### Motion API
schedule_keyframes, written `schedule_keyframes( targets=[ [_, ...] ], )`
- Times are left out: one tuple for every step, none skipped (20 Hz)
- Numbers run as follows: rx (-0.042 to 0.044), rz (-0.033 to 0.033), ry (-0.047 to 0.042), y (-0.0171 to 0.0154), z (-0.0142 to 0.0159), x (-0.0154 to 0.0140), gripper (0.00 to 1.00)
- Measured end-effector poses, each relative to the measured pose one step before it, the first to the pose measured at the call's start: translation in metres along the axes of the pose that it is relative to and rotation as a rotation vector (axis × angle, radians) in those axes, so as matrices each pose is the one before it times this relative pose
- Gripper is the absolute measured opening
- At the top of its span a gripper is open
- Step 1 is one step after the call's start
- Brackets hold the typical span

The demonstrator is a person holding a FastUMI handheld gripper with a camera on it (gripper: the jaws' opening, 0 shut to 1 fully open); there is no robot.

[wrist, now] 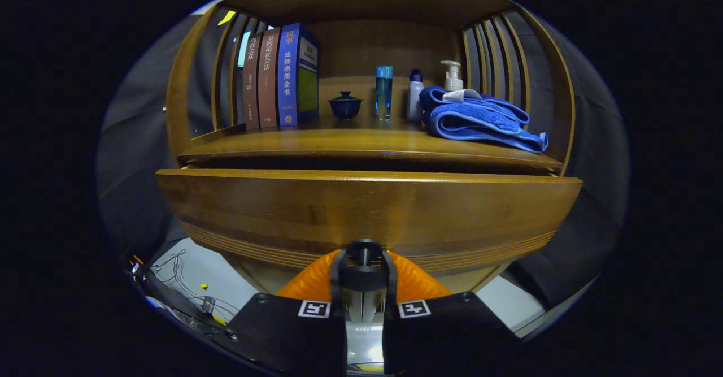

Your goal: Pull open the drawer, take out the items inside it, and place them on the countertop above the cabinet.

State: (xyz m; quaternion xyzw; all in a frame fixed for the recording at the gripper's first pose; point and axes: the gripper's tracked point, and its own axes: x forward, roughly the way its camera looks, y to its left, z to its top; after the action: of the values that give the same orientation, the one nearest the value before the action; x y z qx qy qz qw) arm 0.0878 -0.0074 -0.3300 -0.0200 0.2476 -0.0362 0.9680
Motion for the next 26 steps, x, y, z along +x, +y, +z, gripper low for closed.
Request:
schedule_keyframes(
  targets=[
    [0.00027, -0.00031, 0.00286, 0.00072, -0.00386, -0.00806, 0.29],
    [-0.00082, -0.00005, 0.00362, -0.00019, -0.00295, -0.00820, 0.29],
    [0.00071, 0.00062, 0.00374, 0.00114, -0.00345, -0.00811, 0.29],
    [0.00386, 0.00058, 0.00086, -0.00001, -0.00465, -0.00847, 0.29],
    [0.00013, -0.00299, -0.00141, 0.00059, -0.00302, -0.00834, 0.29],
    [-0.00497, -0.00421, -0.00185, -0.00101, -0.00440, -0.00944, 0.29],
    [-0.00328, -0.00068, 0.00101, 0.00020, -0.00478, -0.00908, 0.29],
    [-0.00084, -0.00052, 0.00043, 0.00028, -0.00471, -0.00994, 0.29],
    [-0.00096, 0.00003, 0.00124, 0.00046, -0.00464, -0.00978, 0.29],
    [0.00017, 0.00027, 0.00319, -0.00002, -0.00460, -0.00749, 0.29],
    [0.00328, 0.00083, 0.00560, 0.00053, -0.00519, -0.00683, 0.29],
    [0.00529, 0.00042, 0.01106, -0.00134, -0.00742, -0.00641, 0.29],
    [0.00775, 0.00124, -0.00555, 0.00056, -0.00108, -0.00776, 0.29],
    [-0.00341, -0.00269, -0.00161, 0.00073, -0.00273, -0.00040, 0.29],
    [-0.00627, -0.00033, 0.00223, 0.00064, -0.00246, -0.00295, 0.28],
    [-0.00418, 0.00170, -0.00037, 0.00146, -0.00151, -0.00521, 0.28],
    [0.00056, -0.00057, 0.00327, 0.00119, -0.00143, -0.00313, 0.28],
    [0.00538, 0.00255, 0.00689, -0.00032, -0.00269, -0.00289, 0.28],
    [0.00319, 0.00188, 0.00278, 0.00086, -0.00229, -0.00321, 0.28],
    [-0.00246, 0.00179, 0.00085, -0.00003, -0.00177, -0.00271, 0.28],
    [-0.00297, 0.00031, 0.00161, 0.00019, -0.00099, -0.00226, 0.28],
    [0.00110, -0.00086, 0.00027, -0.00021, -0.00136, -0.00021, 0.28],
    [0.00078, -0.00520, 0.00350, 0.00025, 0.00001, 0.00113, 0.28],
    [-0.00058, -0.00302, 0.00415, -0.00135, -0.00051, -0.00014, 0.28],
    [0.00032, -0.00548, 0.00414, 0.00059, 0.00047, -0.00216, 0.35],
    [-0.00299, -0.01600, -0.02027, -0.00227, 0.00492, -0.00691, 0.41]
  ],
)
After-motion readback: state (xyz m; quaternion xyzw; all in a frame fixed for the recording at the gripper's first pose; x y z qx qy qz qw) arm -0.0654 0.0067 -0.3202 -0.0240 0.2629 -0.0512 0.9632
